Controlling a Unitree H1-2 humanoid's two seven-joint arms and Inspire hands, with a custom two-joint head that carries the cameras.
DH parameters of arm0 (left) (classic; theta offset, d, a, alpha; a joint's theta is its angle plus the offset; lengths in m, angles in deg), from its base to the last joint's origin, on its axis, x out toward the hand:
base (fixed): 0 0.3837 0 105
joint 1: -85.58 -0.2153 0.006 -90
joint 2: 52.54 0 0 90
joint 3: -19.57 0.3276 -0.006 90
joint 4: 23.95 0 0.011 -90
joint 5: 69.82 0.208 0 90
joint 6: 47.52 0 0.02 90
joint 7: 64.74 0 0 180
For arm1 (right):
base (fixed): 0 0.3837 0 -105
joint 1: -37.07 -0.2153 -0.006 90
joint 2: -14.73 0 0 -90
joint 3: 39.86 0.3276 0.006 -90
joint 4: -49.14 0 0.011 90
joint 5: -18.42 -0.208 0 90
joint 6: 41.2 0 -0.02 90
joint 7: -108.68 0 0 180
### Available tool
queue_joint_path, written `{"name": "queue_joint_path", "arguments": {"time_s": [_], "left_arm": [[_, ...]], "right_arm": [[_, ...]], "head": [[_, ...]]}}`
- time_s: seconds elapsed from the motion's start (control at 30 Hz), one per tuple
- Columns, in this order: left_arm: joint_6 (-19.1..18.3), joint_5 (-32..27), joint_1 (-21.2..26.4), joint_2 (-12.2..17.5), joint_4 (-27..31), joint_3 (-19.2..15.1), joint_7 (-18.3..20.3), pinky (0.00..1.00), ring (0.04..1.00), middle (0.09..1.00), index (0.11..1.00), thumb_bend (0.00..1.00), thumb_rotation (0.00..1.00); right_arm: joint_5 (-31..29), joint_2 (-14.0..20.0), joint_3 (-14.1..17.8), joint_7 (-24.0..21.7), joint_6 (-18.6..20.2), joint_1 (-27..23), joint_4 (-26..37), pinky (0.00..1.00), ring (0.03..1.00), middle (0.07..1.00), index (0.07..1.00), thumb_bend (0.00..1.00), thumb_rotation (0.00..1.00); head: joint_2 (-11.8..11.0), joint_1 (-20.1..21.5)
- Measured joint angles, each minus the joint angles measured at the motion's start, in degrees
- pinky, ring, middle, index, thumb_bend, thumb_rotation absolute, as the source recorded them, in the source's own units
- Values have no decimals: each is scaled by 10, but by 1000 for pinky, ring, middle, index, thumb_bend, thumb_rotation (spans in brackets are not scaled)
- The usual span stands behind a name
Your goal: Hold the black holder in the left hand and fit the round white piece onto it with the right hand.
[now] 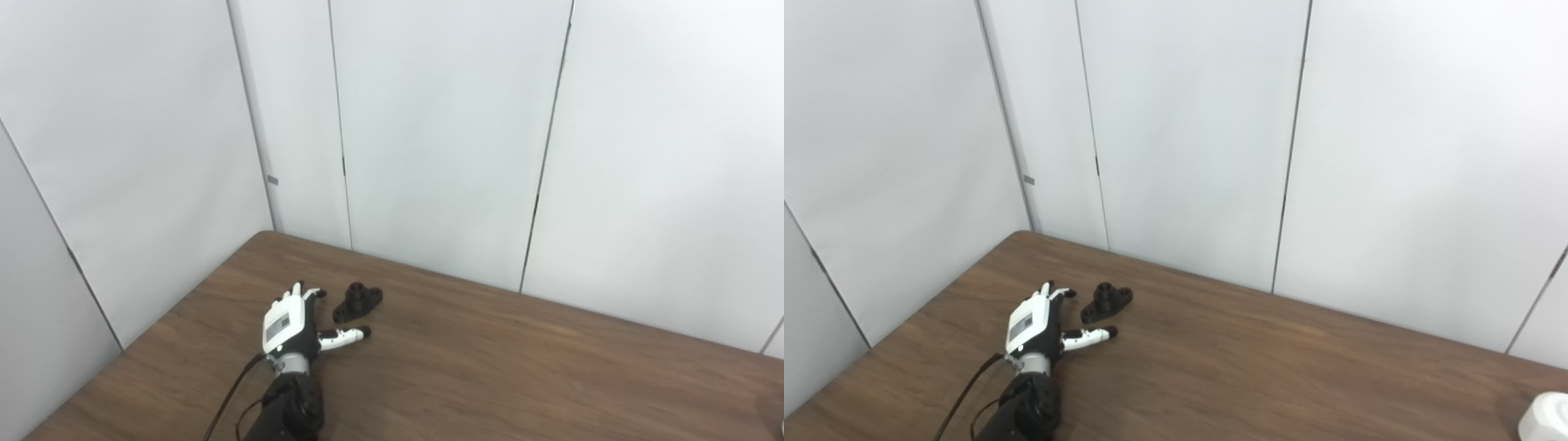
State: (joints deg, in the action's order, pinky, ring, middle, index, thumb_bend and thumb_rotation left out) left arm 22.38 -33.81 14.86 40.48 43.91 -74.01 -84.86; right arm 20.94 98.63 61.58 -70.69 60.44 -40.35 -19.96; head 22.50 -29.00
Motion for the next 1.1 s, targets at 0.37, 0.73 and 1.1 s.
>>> {"name": "queue_joint_path", "arguments": {"time_s": [0.37, 0.73, 1.1], "left_arm": [[-10, -15, 16, 4, -12, 21, 1, 1000, 1000, 1000, 822, 952, 386], [-8, -22, 23, 3, -34, 29, -24, 1000, 975, 968, 535, 603, 88], [-10, -19, 32, 8, -38, 56, -45, 932, 933, 921, 480, 520, 47]], "right_arm": [[0, 1, 1, 0, -6, 9, 5, 504, 676, 761, 795, 387, 293], [-2, 1, 1, 2, 14, 23, 27, 513, 687, 767, 800, 387, 289], [-11, 1, 3, 4, 16, 26, 31, 491, 666, 747, 788, 381, 265]], "head": [[7, 11], [16, 16], [25, 18]]}}
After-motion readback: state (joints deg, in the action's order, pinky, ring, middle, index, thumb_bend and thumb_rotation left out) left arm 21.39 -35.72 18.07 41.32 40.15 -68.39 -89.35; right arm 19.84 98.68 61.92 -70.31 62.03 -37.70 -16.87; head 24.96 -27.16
